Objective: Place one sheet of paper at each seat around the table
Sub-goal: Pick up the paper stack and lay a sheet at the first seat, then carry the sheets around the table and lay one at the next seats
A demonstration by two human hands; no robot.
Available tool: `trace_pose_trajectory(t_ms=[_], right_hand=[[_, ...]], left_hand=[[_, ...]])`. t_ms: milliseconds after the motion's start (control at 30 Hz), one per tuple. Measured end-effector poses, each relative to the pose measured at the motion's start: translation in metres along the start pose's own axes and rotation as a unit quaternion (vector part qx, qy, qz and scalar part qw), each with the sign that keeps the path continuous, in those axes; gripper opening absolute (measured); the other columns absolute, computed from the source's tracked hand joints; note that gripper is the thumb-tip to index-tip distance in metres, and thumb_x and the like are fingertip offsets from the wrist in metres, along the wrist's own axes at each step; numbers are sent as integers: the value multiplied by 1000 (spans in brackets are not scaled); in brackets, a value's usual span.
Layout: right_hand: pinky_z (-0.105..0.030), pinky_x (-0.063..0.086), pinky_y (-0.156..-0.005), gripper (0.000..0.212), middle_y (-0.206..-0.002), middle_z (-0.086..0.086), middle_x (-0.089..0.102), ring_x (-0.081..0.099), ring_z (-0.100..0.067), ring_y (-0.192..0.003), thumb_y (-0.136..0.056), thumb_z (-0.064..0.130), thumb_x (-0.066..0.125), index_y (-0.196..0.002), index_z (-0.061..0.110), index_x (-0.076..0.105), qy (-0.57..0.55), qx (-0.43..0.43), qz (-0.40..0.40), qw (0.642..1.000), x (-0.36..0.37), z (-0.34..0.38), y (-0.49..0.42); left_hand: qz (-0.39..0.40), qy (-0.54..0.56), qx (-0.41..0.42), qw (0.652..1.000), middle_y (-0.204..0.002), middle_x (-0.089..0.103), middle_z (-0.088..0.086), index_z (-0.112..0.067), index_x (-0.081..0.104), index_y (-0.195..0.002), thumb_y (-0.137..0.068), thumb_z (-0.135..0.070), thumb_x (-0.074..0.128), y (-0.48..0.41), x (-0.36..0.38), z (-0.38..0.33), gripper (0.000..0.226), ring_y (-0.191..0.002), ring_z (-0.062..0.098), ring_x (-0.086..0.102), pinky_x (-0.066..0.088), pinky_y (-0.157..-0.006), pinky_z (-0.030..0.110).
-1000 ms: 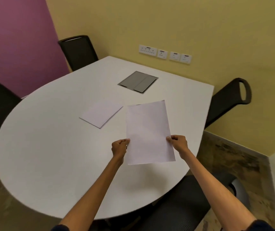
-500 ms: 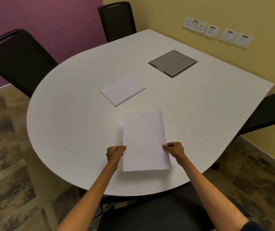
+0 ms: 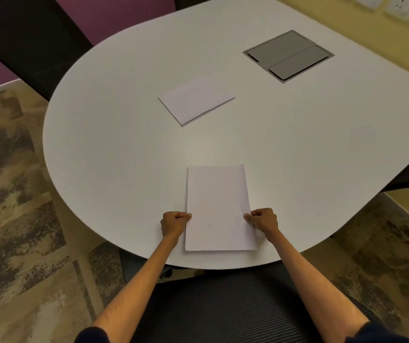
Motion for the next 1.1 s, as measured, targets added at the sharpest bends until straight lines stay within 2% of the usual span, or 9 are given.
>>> trace_pose_trajectory(t_ms=[167, 333, 433, 667, 833, 900, 1100], right_hand=[[-30, 43, -67, 25, -69, -7, 62, 57, -24, -66, -80, 23, 75, -64, 9, 61, 2, -1, -14, 1000, 3, 0, -3], [-31, 50, -75, 20, -83, -6, 70, 66, -27, -78, -79, 28, 77, -83, 10, 69, 25, -11, -37, 999, 4, 1, -3], [-30, 48, -75, 21, -90, -8, 72, 65, -26, -80, -78, 27, 77, -88, 10, 71, 35, -21, -50, 998, 5, 1, -2], [-29, 45, -77, 41, -104, -6, 69, 64, -26, -96, -75, 30, 79, -108, 10, 66, 35, -16, -68, 997, 4, -3, -3], [-29, 43, -76, 47, -109, -7, 67, 61, -23, -92, -75, 32, 79, -114, 11, 62, 51, -16, -69, 996, 4, -2, -5], [-29, 42, -75, 47, -109, -7, 67, 61, -24, -94, -75, 32, 79, -114, 11, 61, 56, -15, -67, 996, 4, -3, -5], [-28, 41, -75, 47, -109, -7, 67, 55, -19, -85, -75, 32, 78, -114, 12, 61, 57, -15, -65, 996, 4, -4, -7]], left_hand=[[-14, -38, 19, 999, -99, 75, 13, -3, 77, -91, -79, -17, 80, -4, -2, -1, 19, -94, 28, 70, 57, -84, 33], [-32, -76, 37, 996, -100, 75, 13, -2, 77, -90, -79, -15, 80, -3, 0, -1, 18, -96, 28, 70, 51, -78, 26], [-41, -89, 46, 994, -98, 76, 14, -2, 77, -89, -79, -15, 80, -2, 1, -2, 17, -94, 28, 70, 46, -73, 24], [-50, -115, 54, 991, -98, 75, 13, -3, 75, -93, -77, -19, 82, -2, -1, -3, 23, -95, 29, 69, 47, -74, 27], [-51, -147, 54, 986, -103, 71, 9, -9, 62, -112, -77, -25, 82, -3, -2, -5, 44, -102, 28, 64, 46, -78, 32], [-53, -153, 58, 985, -102, 71, 9, -10, 61, -112, -77, -25, 82, -3, -2, -6, 44, -100, 28, 64, 47, -77, 32], [-59, -154, 58, 985, -99, 70, 8, -9, 64, -105, -77, -25, 82, -4, -1, -5, 37, -94, 26, 65, 45, -72, 29]])
Point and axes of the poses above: each hand's wrist, its own y-axis away from the middle knuckle, its own x-axis out of the palm, z = x × y, the point moved 7 cm from there along -y, towards the middle knuckle
